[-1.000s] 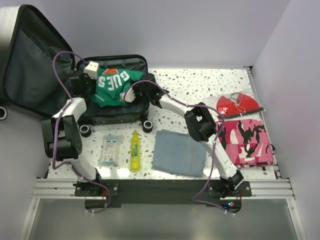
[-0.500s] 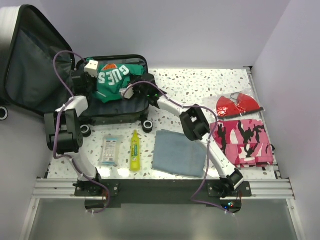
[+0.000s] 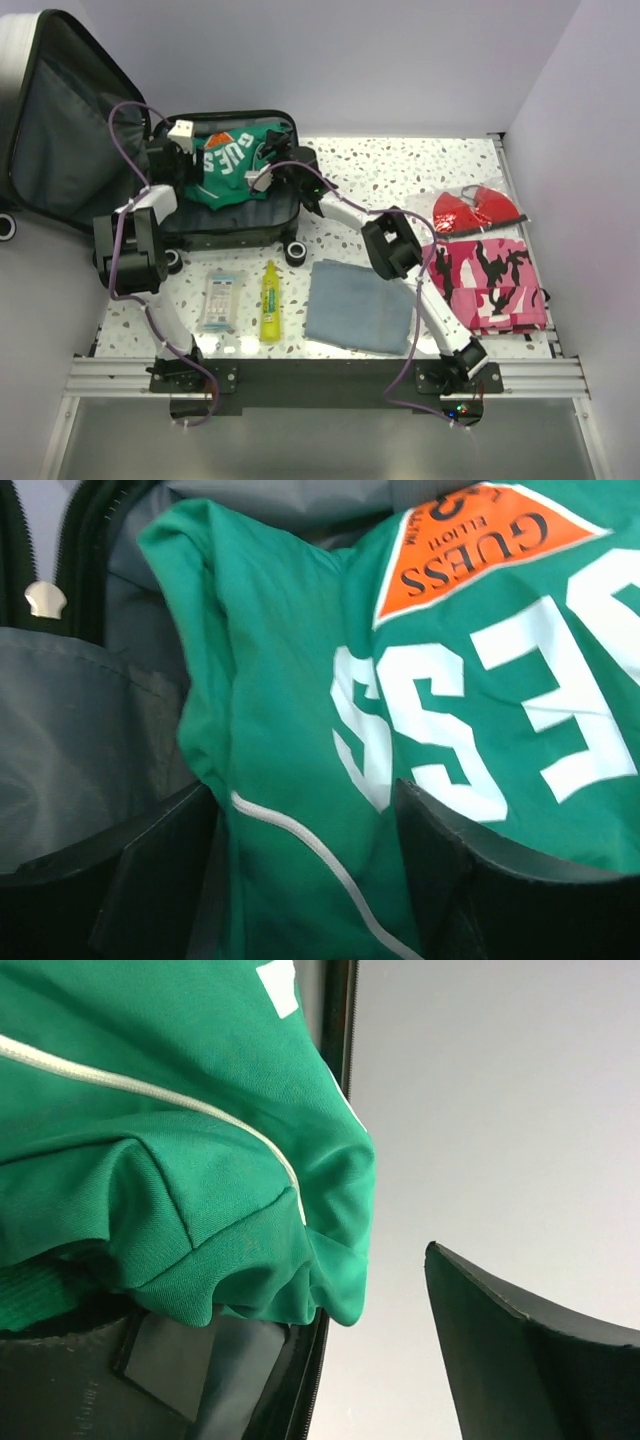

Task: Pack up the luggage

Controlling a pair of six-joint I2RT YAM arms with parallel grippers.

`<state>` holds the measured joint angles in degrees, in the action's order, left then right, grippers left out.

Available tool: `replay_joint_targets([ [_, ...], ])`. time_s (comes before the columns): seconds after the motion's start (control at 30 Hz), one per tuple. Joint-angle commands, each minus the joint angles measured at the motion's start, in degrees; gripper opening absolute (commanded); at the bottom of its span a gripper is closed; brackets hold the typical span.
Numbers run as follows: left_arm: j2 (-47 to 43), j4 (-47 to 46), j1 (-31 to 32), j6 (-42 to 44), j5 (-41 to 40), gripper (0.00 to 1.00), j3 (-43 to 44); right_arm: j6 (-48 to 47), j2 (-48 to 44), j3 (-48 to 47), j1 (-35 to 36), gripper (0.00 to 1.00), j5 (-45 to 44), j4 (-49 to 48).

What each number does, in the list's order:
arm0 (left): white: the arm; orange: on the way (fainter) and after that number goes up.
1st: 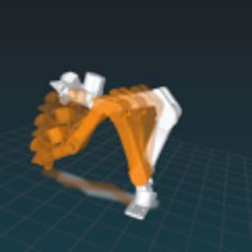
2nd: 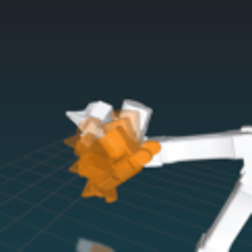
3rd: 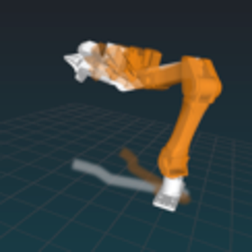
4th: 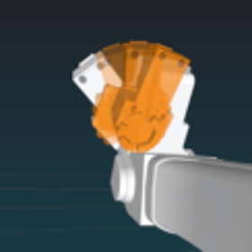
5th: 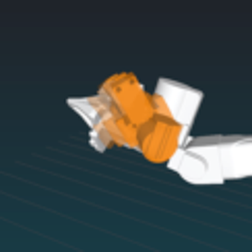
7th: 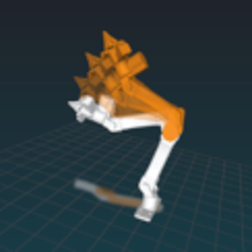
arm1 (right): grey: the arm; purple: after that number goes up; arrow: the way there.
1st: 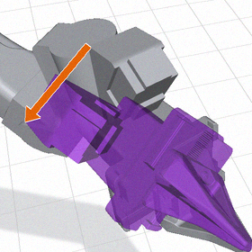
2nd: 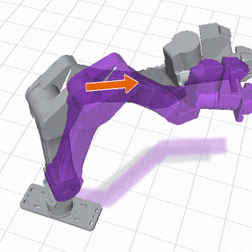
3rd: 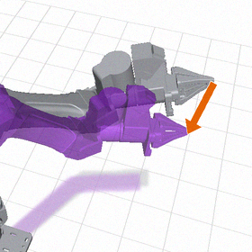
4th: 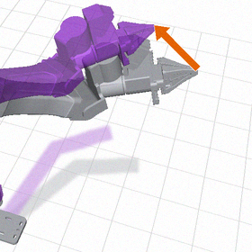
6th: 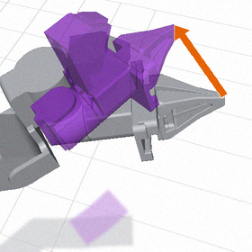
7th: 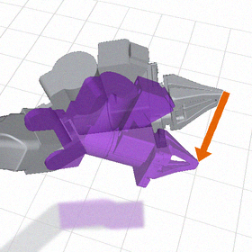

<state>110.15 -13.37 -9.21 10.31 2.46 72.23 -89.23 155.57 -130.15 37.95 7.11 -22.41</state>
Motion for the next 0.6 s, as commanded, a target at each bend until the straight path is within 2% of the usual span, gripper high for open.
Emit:
replay_joint_targets([
  [0.0, -3.7, 2.6, -1.0, -0.7, -0.9, 0.85, 5.3, -2.3, -7.6, 3.8, -0.7, 0.84, -1.5, -3.5],
  [0.03, -4.4, 3.7, -1.2, -0.9, -1.1, 0.90, 5.9, -3.0, -8.8, 6.0, -0.6, 0.85, -1.4, -3.9],
  [0.07, -6.1, 4.6, -1.3, -1.2, -1.0, 0.91, 7.0, -3.1, -10.0, 7.9, -0.6, 0.86, -0.6, -4.8],
  [0.1, -6.9, 5.8, -1.9, -1.4, -0.9, 0.98, 7.4, -3.6, -13.2, 11.8, -0.6, 0.87, 0.1, -5.5],
  [0.17, -8.9, 7.4, -2.4, -2.2, 0.6, 1.00, 8.7, -3.7, -16.4, 15.7, -0.4, 0.93, 0.8, -5.8],
  [0.3, -9.8, 11.2, -2.6, -2.4, 2.0, 1.00, 12.1, -2.8, -21.5, 22.2, -0.5, 0.98, 4.4, -2.5],
  [0.47, -10.5, 12.7, -2.5, -3.4, 6.0, 1.00, 12.2, 9.4, -22.9, 18.6, -1.1, 0.98, 11.9, 2.9],
  [0.57, -11.4, 13.3, -2.4, -3.9, 8.4, 1.00, 11.2, 16.2, -23.5, 14.7, -1.2, 0.98, 16.4, 9.3],
])
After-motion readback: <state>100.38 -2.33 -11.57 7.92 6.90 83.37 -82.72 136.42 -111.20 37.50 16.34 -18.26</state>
